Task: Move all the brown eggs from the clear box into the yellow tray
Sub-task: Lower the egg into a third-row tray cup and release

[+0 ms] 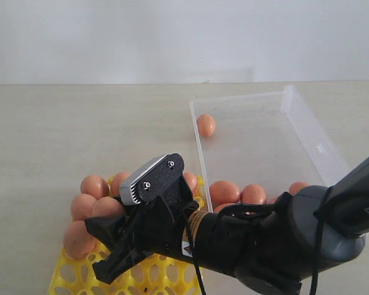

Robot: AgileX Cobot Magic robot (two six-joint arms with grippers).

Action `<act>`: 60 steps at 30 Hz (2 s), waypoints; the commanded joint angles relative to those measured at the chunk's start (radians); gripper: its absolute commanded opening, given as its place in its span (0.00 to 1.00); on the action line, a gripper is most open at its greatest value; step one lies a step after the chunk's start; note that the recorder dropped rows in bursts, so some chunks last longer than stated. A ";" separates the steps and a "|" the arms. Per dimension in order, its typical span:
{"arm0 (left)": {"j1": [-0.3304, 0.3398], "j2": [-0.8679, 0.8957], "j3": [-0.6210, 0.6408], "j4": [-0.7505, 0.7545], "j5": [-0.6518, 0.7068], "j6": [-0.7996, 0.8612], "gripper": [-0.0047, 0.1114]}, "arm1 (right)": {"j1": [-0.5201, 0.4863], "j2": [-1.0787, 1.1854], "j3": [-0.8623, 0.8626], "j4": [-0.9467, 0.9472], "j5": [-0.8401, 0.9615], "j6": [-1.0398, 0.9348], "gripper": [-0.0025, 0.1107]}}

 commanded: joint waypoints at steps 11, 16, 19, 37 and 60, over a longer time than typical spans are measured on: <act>0.003 -0.003 0.004 0.000 -0.006 0.003 0.08 | 0.002 0.052 -0.022 -0.011 -0.018 0.006 0.02; 0.003 -0.003 0.004 0.000 -0.006 0.003 0.08 | 0.002 0.052 -0.022 -0.068 -0.039 -0.005 0.02; 0.003 -0.003 0.004 0.000 0.001 0.003 0.08 | 0.002 0.052 -0.022 -0.097 -0.042 -0.025 0.02; 0.003 -0.003 0.004 0.000 0.001 0.003 0.08 | 0.002 0.052 -0.022 -0.101 -0.035 -0.063 0.14; 0.003 -0.003 0.004 0.000 -0.006 0.003 0.08 | 0.002 0.052 -0.022 -0.101 -0.047 -0.143 0.33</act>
